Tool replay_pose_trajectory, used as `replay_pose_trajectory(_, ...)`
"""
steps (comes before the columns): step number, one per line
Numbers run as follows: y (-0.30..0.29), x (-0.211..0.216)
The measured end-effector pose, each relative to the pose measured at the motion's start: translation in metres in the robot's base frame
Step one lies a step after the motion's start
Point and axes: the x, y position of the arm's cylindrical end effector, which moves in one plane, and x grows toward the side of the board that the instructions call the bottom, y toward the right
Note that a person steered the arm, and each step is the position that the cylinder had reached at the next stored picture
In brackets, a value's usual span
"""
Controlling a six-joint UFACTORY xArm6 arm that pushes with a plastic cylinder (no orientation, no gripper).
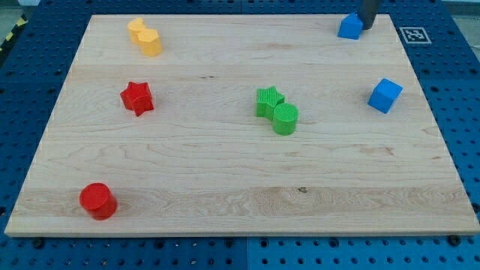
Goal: Move the blue triangle slightly left
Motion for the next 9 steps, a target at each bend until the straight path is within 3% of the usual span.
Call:
replay_pose_trajectory(2, -0.063, 0.019)
replay_pose_trajectory(4, -0.082, 0.025)
replay_pose_trajectory(5, -0.037, 0.063)
replay_pose_trajectory(6, -0.082, 0.06)
replay_pose_trajectory(8, -0.007, 0.057)
replay_pose_trajectory(9, -0.056, 0.041)
